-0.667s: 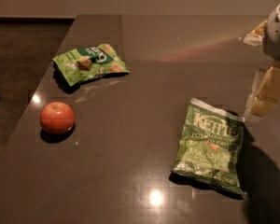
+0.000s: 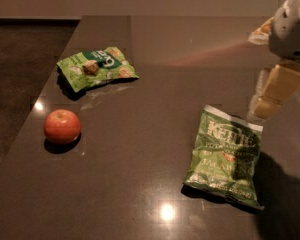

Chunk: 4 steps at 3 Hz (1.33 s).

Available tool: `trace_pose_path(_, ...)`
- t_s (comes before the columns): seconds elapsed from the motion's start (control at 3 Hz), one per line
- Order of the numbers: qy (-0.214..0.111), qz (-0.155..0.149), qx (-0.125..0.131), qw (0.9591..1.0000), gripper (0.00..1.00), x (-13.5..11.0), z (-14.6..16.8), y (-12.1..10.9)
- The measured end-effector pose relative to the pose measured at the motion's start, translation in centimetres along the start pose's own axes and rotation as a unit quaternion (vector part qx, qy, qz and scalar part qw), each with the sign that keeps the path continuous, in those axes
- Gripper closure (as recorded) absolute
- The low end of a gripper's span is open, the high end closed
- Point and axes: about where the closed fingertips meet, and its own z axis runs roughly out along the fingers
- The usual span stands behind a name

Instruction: Pick apple

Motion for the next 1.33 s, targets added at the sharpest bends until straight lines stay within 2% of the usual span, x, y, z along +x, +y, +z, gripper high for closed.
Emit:
trace_pose_path(0.33,-0.045,-0.026,-0.009,0.9986,0.0,-4.4,1.1,0.2)
trace_pose_path(0.67,-0.081,-0.054,-0.024,0.995,0.0,-8.6,2.4,1.0)
trace_pose_path(1.33,-0.117,-0.094,-0.056,0.9871,0.0,-16.4,6.8,4.2)
